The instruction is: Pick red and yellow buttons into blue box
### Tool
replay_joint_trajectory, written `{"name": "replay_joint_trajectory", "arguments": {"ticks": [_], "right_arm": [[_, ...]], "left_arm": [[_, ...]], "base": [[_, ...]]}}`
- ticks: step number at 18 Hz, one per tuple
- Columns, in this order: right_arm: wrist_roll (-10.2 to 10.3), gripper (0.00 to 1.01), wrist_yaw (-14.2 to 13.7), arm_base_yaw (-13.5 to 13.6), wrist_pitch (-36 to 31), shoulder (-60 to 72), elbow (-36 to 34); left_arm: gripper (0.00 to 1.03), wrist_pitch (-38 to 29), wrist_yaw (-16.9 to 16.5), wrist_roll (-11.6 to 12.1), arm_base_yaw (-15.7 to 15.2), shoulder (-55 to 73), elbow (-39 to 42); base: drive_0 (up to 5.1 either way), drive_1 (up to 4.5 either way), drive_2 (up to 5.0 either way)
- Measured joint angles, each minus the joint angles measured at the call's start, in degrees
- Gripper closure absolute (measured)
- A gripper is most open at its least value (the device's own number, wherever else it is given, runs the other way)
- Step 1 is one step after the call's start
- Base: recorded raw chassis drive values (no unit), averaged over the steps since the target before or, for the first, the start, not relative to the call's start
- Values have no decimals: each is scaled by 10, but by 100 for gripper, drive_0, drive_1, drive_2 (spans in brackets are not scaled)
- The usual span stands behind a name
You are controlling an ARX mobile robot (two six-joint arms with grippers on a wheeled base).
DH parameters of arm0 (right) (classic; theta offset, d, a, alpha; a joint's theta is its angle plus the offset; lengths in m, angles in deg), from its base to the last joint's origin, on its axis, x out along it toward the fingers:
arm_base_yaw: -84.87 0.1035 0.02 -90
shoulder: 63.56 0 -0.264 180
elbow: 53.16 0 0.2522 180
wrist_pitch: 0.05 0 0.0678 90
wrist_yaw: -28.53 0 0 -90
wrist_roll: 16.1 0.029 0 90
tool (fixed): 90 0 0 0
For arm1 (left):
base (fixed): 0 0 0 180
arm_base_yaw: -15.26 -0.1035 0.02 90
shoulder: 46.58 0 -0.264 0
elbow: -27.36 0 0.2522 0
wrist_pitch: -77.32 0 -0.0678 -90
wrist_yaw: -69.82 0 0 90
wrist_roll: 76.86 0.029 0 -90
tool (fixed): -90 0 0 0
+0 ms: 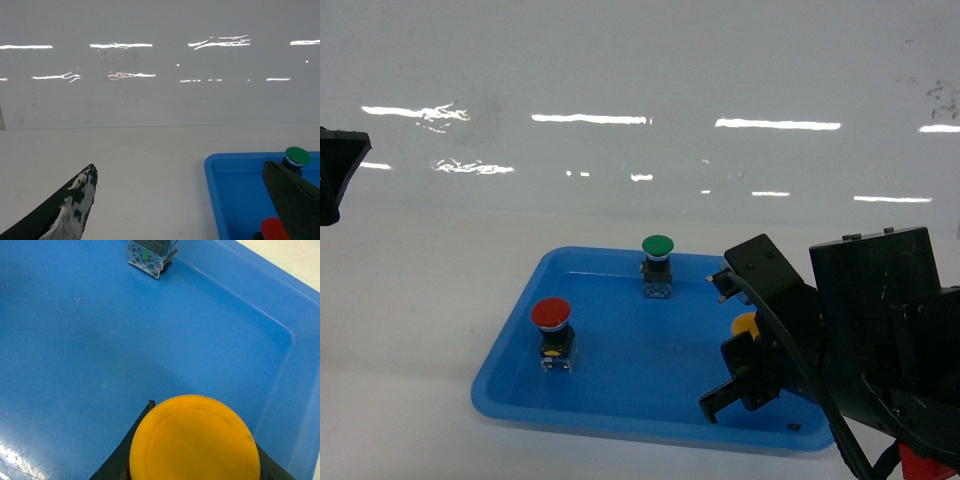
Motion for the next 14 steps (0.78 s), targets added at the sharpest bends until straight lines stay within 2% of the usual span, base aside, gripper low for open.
{"name": "replay_joint_trajectory", "arguments": {"ticks": [4,7,9,13,14], "right_arm": [[7,73,5,-19,-7,-72,-41],[29,74,22,-26,-3,-222,-95],[40,74,31,-30,26,-336,-137],[37,74,22,-41,49,-448,-169],[31,74,18,-43,49,-459,-173]], "left_arm": [[5,0,0,0,0,0,0],[5,0,0,0,0,0,0],[5,0,0,0,0,0,0],[5,0,0,0,0,0,0],[5,0,0,0,0,0,0]], "base": [[0,0,0],[0,0,0],[0,0,0],[0,0,0],[0,0,0]]}}
